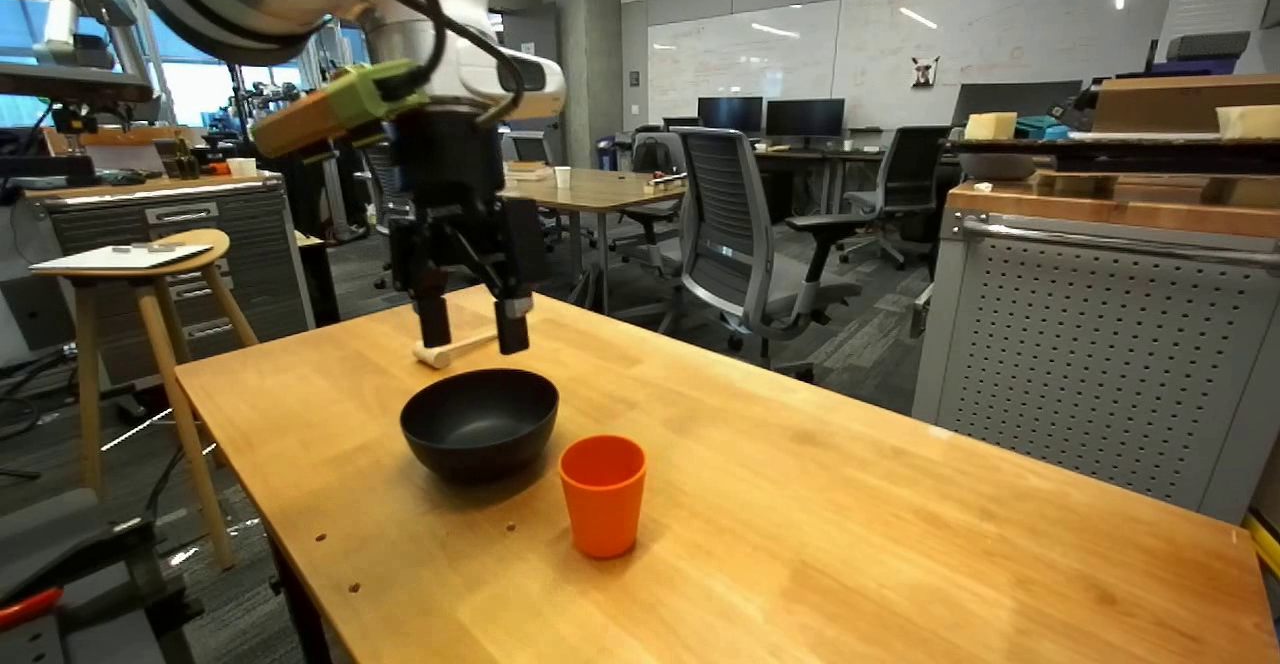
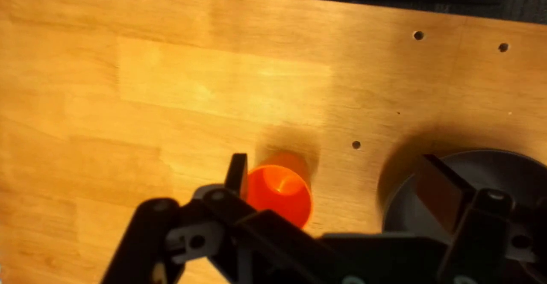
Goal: Put the orange cup in the black bowl
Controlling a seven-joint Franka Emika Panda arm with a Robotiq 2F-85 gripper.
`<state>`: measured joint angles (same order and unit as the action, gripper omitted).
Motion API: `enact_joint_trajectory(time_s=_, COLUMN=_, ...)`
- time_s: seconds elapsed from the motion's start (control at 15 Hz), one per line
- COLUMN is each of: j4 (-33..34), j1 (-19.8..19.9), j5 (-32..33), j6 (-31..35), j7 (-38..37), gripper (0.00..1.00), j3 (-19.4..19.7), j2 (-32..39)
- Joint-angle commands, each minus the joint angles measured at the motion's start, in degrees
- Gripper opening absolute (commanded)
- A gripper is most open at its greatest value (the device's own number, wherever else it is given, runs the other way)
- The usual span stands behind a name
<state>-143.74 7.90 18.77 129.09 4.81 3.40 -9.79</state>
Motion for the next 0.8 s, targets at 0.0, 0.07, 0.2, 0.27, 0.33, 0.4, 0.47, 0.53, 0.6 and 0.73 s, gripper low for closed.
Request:
enact_joint_trajectory(time_s=0.0, j4=12.97, j1=-0.01, j5=-3.74, j6=-0.33, j7=1.28, gripper=1.00, j3=2.39, j2=14.72)
enact_joint_trajectory(time_s=0.07, j4=16.15, j1=0.12, j5=-5.86, j6=-0.18, j7=2.49, gripper=1.00, j3=2.93, j2=18.18)
enact_joint_trajectory(time_s=0.2, j4=22.48, j1=0.90, j5=-10.14, j6=-0.53, j7=4.15, gripper=1.00, j3=3.48, j2=24.57)
enact_joint_trajectory(time_s=0.27, j4=25.74, j1=1.42, j5=-11.74, j6=-1.20, j7=4.91, gripper=1.00, j3=3.59, j2=27.66)
enact_joint_trajectory(time_s=0.33, j4=28.29, j1=2.06, j5=-13.07, j6=-1.67, j7=5.45, gripper=1.00, j3=3.66, j2=30.27)
enact_joint_trajectory(time_s=0.4, j4=30.63, j1=2.78, j5=-14.19, j6=-2.06, j7=6.00, gripper=1.00, j3=3.65, j2=32.60)
enact_joint_trajectory(time_s=0.47, j4=33.01, j1=3.57, j5=-15.01, j6=-2.46, j7=6.21, gripper=1.00, j3=3.69, j2=34.96)
enact_joint_trajectory(time_s=0.53, j4=34.82, j1=4.22, j5=-15.34, j6=-3.01, j7=6.10, gripper=1.00, j3=3.78, j2=36.74)
enact_joint_trajectory(time_s=0.6, j4=36.61, j1=5.08, j5=-16.01, j6=-3.69, j7=6.34, gripper=1.00, j3=3.74, j2=38.38)
enact_joint_trajectory(time_s=0.73, j4=39.21, j1=6.53, j5=-16.80, j6=-4.64, j7=6.35, gripper=1.00, j3=3.66, j2=40.55)
